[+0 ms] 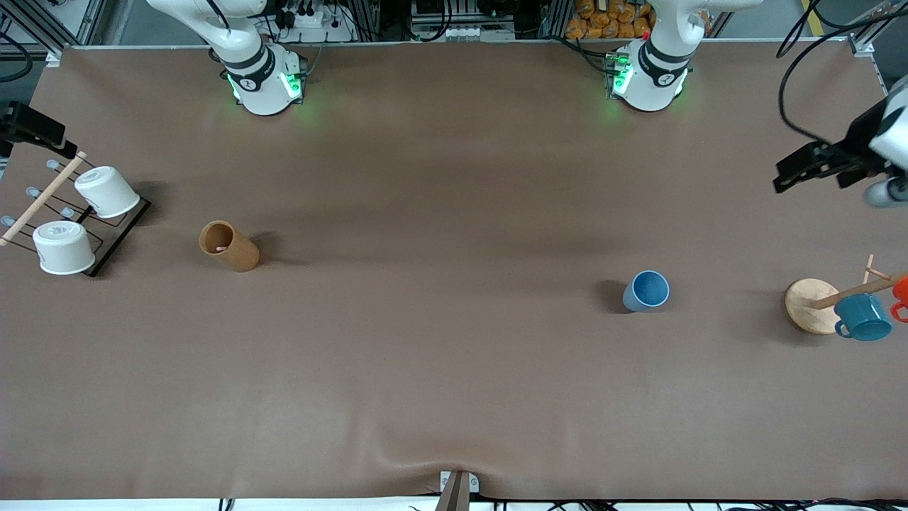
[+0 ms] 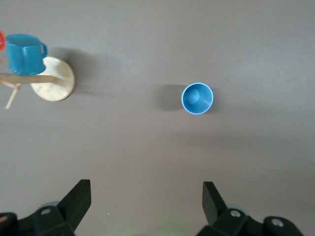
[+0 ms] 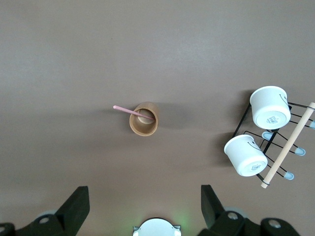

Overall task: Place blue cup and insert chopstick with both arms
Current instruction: 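Reach the left gripper down to the blue cup, then grasp the blue cup with the left gripper while the right gripper reaches the wooden cup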

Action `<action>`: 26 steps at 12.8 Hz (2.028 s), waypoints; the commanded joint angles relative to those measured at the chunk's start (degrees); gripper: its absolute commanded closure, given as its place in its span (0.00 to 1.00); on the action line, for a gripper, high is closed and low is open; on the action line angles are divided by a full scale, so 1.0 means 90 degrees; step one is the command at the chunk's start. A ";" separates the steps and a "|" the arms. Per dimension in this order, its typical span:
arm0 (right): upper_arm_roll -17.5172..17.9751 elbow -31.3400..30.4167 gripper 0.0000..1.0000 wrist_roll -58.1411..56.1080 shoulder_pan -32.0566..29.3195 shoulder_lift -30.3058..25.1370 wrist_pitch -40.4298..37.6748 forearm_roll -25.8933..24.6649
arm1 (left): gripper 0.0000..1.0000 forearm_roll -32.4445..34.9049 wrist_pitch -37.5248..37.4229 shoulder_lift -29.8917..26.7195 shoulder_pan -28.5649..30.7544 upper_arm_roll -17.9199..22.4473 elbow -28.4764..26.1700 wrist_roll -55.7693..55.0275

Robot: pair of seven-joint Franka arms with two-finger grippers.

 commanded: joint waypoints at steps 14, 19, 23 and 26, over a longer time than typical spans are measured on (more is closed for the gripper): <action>0.0099 0.0027 0.00 0.0047 0.0145 0.0030 0.0197 0.0574 | 0.00 -0.0295 0.4627 0.1750 -0.0100 -0.0332 -0.2424 -0.0203; 0.0099 -0.0002 0.00 0.0038 0.0174 0.0205 0.0236 0.0536 | 0.27 -0.0296 0.4931 0.2102 -0.0071 -0.0440 -0.2619 -0.0203; 0.0108 -0.0060 0.00 0.0038 0.0223 0.0469 0.0227 0.0545 | 0.63 -0.0296 0.5166 0.2434 -0.0061 -0.0440 -0.2580 -0.0203; 0.0099 -0.0060 0.00 0.0038 0.0661 0.1024 0.0207 0.0526 | 1.00 -0.0296 0.5215 0.2533 -0.0100 -0.0440 -0.2531 -0.0203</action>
